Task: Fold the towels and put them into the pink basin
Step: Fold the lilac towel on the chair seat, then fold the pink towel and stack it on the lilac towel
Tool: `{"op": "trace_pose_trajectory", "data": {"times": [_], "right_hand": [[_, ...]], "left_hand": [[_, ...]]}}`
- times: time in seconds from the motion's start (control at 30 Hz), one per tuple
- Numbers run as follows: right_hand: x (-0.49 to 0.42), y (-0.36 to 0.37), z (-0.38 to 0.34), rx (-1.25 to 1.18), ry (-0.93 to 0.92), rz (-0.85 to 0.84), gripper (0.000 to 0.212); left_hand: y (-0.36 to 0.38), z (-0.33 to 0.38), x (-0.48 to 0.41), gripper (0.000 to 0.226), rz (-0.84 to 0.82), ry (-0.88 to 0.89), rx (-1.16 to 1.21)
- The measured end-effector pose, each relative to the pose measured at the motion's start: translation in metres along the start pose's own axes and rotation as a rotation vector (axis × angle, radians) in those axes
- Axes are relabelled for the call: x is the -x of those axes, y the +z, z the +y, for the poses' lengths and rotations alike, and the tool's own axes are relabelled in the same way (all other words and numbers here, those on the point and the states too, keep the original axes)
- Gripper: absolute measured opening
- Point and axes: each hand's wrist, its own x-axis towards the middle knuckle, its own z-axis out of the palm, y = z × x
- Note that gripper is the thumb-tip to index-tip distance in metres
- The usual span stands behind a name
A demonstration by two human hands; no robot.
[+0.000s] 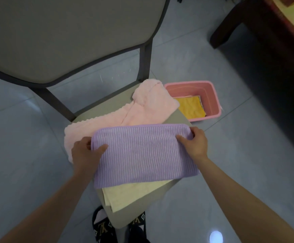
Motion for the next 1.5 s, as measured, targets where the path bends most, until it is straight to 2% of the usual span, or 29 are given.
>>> {"op": "trace_pose_trajectory", "data": {"times": [0.1, 0.2, 0.3, 0.4, 0.47, 0.57, 0.67, 0.73, 0.8, 0.83, 0.9, 0.97, 1.07, 1.2, 1.27, 1.37, 1.43, 1.5], "right_hand": [[0.002, 0.004, -0.002, 0.05, -0.056, 0.022, 0.024], [0.008, 0.0, -0.002, 0.12, -0.201, 0.069, 0.019], [0.022, -0.017, -0.004, 0.039, -0.337, 0.081, 0.015], [0.037, -0.038, -0.006, -0.112, -0.311, 0.014, 0.02], [0.038, -0.046, -0.004, -0.089, -0.319, -0.036, 0.023], [0.029, -0.043, 0.0, 0.002, -0.31, -0.149, 0.015], [0.018, -0.028, -0.003, 0.057, -0.308, -0.176, 0.014], [0.016, -0.018, -0.006, 0.228, -0.387, -0.073, 0.039], [0.024, -0.008, -0.009, 0.399, -0.503, 0.035, 0.061], [0.032, -0.004, -0.013, 0.445, -0.567, 0.032, 0.063], [0.046, 0.011, -0.01, 0.555, -0.68, -0.092, 0.061], [0.053, 0.026, 0.001, 0.658, -0.698, -0.22, 0.059], [0.049, 0.037, 0.01, 0.693, -0.618, -0.257, 0.059], [0.041, 0.038, 0.007, 0.698, -0.632, -0.248, 0.058], [0.039, 0.037, 0.007, 0.678, -0.649, -0.25, 0.058], [0.034, 0.035, 0.006, 0.666, -0.666, -0.255, 0.057], [0.032, 0.034, 0.004, 0.67, -0.666, -0.27, 0.057], [0.028, 0.03, 0.001, 0.671, -0.656, -0.299, 0.057]], "left_hand": [[0.001, 0.006, 0.004, 0.025, 0.078, 0.128, -0.011], [-0.006, 0.017, 0.027, 0.012, 0.052, 0.318, 0.035], [-0.02, 0.023, 0.056, 0.021, 0.026, 0.427, 0.085], [-0.029, 0.022, 0.08, 0.019, 0.067, 0.34, 0.189], [-0.027, 0.016, 0.089, 0.019, 0.069, 0.27, 0.244], [-0.016, 0.004, 0.094, 0.017, -0.002, 0.164, 0.225], [0.001, -0.008, 0.088, 0.014, -0.032, 0.067, 0.212], [0.01, -0.013, 0.082, 0.018, 0.038, 0.088, 0.113], [0.019, -0.015, 0.081, 0.047, 0.112, 0.213, -0.143], [0.023, -0.014, 0.083, 0.058, 0.09, 0.316, -0.269], [0.034, -0.012, 0.084, 0.065, -0.073, 0.578, -0.508], [0.048, -0.02, 0.079, 0.066, -0.201, 0.718, -0.65], [0.056, -0.031, 0.066, 0.067, -0.287, 0.677, -0.689], [0.051, -0.012, 0.04, 0.064, -0.195, 0.714, -0.661], [0.045, 0.015, 0.009, 0.061, -0.125, 0.675, -0.61], [0.044, 0.055, -0.046, 0.059, -0.106, 0.448, -0.541], [0.042, 0.073, -0.074, 0.061, -0.173, 0.266, -0.532], [0.039, 0.083, -0.089, 0.049, -0.253, 0.204, -0.614]]}}
